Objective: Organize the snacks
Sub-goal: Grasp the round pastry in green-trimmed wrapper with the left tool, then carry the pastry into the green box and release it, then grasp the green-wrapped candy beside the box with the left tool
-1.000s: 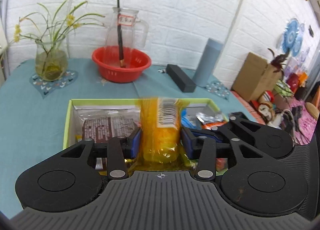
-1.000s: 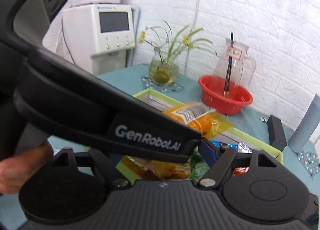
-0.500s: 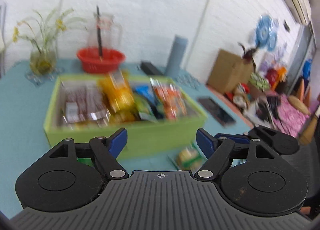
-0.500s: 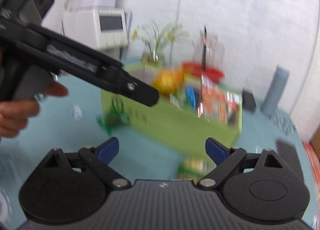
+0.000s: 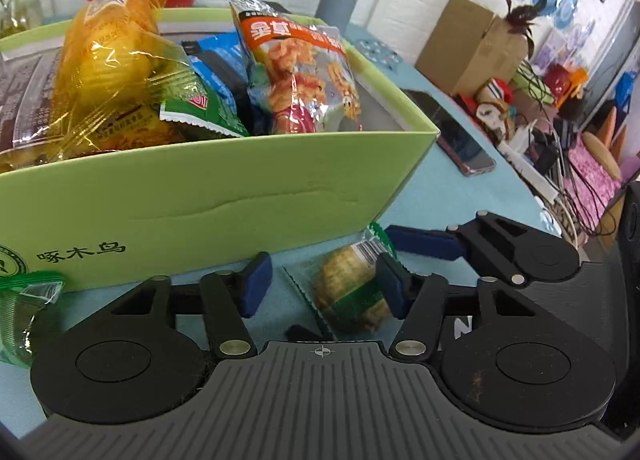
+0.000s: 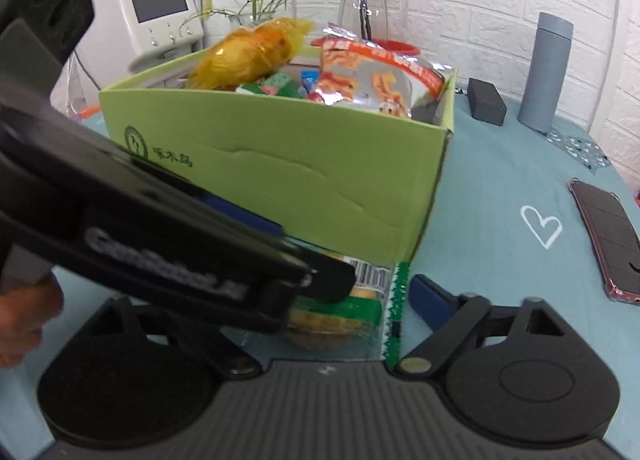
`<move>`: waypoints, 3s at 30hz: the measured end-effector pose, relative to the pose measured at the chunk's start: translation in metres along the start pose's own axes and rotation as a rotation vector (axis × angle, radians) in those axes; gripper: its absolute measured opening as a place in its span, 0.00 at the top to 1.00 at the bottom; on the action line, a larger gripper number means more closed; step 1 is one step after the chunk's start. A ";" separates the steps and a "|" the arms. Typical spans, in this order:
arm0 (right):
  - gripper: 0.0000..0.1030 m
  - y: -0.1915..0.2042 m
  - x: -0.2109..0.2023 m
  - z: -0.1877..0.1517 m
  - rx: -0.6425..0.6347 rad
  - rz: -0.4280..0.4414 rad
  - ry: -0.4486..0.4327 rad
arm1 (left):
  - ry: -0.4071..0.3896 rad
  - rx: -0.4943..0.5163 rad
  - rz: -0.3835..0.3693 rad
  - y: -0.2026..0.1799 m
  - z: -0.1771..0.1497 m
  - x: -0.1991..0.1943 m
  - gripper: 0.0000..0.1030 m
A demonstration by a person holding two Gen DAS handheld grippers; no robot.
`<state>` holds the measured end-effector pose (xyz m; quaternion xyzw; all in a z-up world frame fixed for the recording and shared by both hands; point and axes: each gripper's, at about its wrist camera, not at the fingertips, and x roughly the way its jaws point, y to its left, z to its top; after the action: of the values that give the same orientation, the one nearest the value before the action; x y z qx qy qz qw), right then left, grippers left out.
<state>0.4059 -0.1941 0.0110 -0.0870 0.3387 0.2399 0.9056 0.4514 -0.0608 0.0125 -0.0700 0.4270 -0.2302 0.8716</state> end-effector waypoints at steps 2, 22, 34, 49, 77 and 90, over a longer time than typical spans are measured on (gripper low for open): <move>0.23 0.012 -0.010 -0.006 -0.028 -0.009 -0.008 | 0.005 0.009 -0.001 -0.003 -0.006 -0.005 0.70; 0.10 0.112 -0.104 -0.089 0.036 0.029 -0.032 | -0.097 -0.016 0.027 -0.012 -0.153 -0.142 0.40; 0.34 0.119 -0.108 -0.056 -0.040 0.020 -0.083 | -0.115 -0.030 -0.030 -0.011 -0.123 -0.141 0.88; 0.30 0.108 0.022 0.142 -0.221 0.063 -0.232 | -0.344 -0.083 0.155 0.101 0.055 -0.146 0.77; 0.10 0.142 0.062 0.043 -0.198 0.237 0.007 | -0.107 -0.075 0.156 0.133 -0.029 -0.099 0.65; 0.24 0.159 -0.020 -0.021 -0.147 0.225 0.002 | -0.040 0.008 0.123 0.057 -0.100 -0.114 0.94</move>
<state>0.3031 -0.0701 0.0091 -0.1148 0.3288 0.3641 0.8638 0.3331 0.0498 0.0129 -0.0447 0.4120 -0.1765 0.8928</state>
